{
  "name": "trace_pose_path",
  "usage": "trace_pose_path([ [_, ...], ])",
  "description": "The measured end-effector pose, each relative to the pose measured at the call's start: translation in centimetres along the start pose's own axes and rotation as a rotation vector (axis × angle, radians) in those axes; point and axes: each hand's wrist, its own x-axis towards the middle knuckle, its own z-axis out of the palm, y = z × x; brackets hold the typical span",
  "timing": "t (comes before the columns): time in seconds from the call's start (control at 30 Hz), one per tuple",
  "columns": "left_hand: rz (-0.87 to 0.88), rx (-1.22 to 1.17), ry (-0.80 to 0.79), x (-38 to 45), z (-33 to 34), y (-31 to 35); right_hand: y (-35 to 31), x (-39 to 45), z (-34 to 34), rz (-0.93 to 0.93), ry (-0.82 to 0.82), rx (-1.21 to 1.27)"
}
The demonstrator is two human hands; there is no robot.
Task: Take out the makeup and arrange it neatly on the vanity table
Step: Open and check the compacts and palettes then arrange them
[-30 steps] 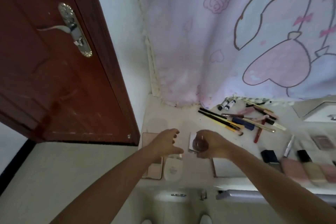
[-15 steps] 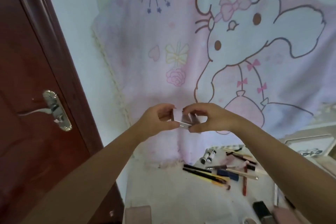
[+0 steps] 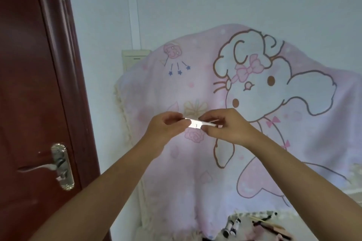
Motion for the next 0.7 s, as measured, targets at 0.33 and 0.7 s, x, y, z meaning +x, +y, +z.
trace_pose_path([
  [0.33,0.031,0.05,-0.045,-1.2,-1.6,0.5,-1.7,-0.7,2.1,-0.324,0.113,-0.48],
  [0.7,0.063,0.059,-0.173,-2.2,-3.3,-2.5,0.5,0.8,3.0,-0.119,0.013,-0.179],
])
